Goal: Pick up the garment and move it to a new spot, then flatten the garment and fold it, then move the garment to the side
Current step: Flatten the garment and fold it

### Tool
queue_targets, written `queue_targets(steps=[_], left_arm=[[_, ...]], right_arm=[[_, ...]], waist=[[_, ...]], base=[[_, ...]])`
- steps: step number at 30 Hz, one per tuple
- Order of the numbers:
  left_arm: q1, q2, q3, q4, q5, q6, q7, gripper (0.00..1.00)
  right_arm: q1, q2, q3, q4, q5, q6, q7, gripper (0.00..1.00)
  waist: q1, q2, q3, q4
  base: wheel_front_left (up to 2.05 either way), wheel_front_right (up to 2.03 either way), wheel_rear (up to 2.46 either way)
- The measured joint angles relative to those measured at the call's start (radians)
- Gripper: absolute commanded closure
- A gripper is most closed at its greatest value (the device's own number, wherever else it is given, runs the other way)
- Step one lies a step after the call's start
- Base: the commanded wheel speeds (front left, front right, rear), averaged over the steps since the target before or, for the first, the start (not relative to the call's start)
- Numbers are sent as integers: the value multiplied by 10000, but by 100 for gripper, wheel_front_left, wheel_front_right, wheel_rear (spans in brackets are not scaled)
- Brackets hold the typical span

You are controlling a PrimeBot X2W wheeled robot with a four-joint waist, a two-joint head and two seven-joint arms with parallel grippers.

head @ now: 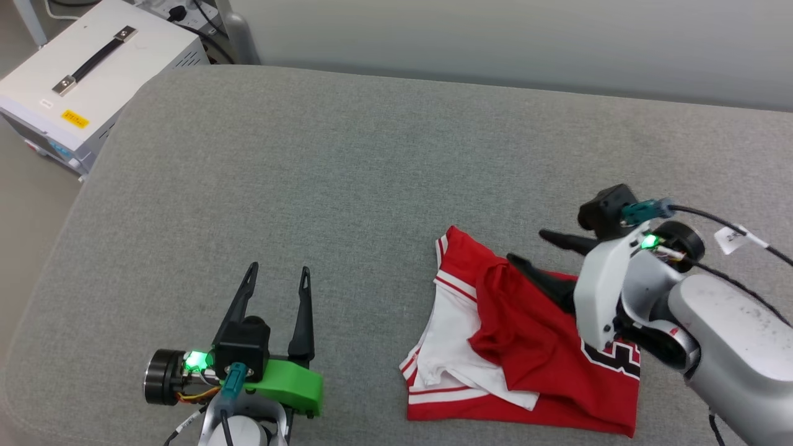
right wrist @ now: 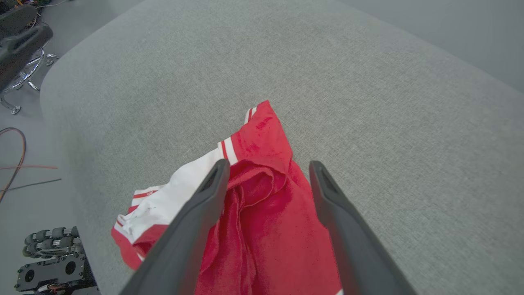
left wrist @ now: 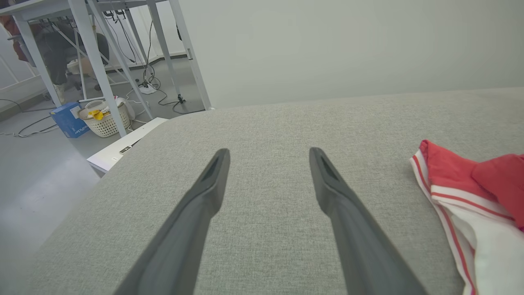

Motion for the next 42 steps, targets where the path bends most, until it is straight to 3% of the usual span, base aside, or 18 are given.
queue_targets(steps=[4, 8, 14, 20, 29, 42], left_arm=[[158, 2, 84, -40, 0, 0, 0, 0], [221, 8, 150, -98, 0, 0, 0, 0], [478, 38, 299, -188, 0, 2, 0, 0], [628, 59, 424, -332, 0, 4, 0, 0], [1092, 63, 510, -606, -12, 4, 0, 0], [1432, 29, 581, -708, -109, -23, 0, 0]], right_arm=[[17, -148, -1267, -94, -941, 0, -1402, 0], [456, 161, -3070, 142, -2475, 0, -3043, 0], [1565, 1241, -5952, 573, -4876, 0, -4819, 0], [2677, 2380, -7783, 255, -6123, 0, -5225, 0], [5107, 3916, -8671, -957, -6295, 0, -5241, 0], [7027, 4447, -8640, -1795, -6473, 0, -5254, 0]], waist=[[0, 0, -206, -227], [0, 0, -430, -439], [0, 0, -733, -720], [0, 0, -949, -883], [0, 0, -1307, -970], [0, 0, -1565, -960]], base=[[0, 0, 0], [0, 0, 0], [0, 0, 0], [0, 0, 0], [0, 0, 0], [0, 0, 0]])
